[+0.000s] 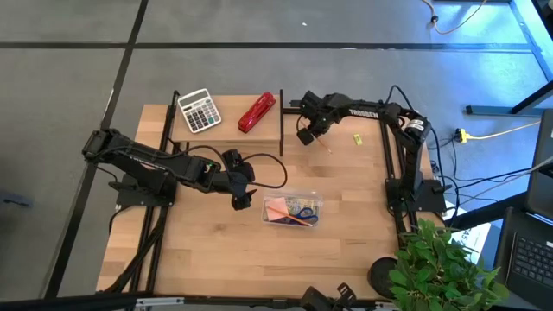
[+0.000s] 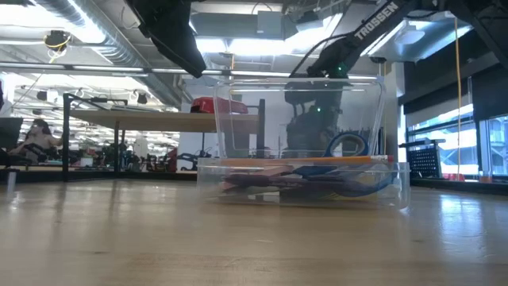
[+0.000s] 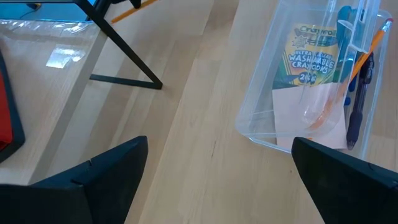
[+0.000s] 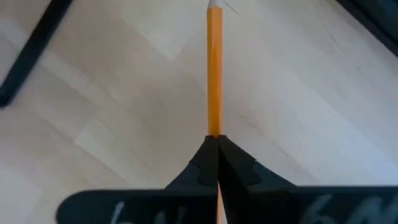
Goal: Pack school essentials
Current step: Put the orange pencil into the transparent supply box
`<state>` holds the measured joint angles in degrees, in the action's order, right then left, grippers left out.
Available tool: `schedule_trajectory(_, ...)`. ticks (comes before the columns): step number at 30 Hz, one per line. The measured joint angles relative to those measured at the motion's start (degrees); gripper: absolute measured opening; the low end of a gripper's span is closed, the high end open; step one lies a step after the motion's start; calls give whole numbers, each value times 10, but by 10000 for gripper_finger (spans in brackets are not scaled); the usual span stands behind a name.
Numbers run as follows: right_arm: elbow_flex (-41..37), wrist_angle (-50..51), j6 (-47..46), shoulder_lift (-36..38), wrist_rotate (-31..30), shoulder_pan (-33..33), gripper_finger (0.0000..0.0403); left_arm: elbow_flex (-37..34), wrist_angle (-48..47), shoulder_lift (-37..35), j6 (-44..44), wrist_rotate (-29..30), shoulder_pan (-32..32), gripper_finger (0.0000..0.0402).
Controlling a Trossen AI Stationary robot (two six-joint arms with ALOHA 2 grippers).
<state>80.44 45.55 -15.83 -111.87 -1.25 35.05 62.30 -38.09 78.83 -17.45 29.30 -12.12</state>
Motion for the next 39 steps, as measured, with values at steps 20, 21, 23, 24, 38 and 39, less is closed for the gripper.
schedule_trajectory(20, 192, 233, 26, 2, -52, -32, 0, 0, 0, 0, 0, 0, 0, 393)
schedule_trajectory(21, 201, 239, 26, 3, -52, -36, 0, 0, 0, 0, 0, 0, 0, 393)
schedule_trajectory(23, 220, 251, 25, 3, -55, -43, 0, 0, 0, 0, 0, 0, 0, 393)
schedule_trajectory(24, 230, 258, 24, 3, -62, -47, 0, 0, 0, 0, 0, 0, 0, 393)
schedule_trajectory(38, 245, 293, -1, 3, -44, -64, 0, 0, -1, 0, 0, 0, -1, 393)
schedule_trajectory(39, 237, 291, -1, 3, -36, -64, 0, 0, -2, 0, 0, 0, -1, 393)
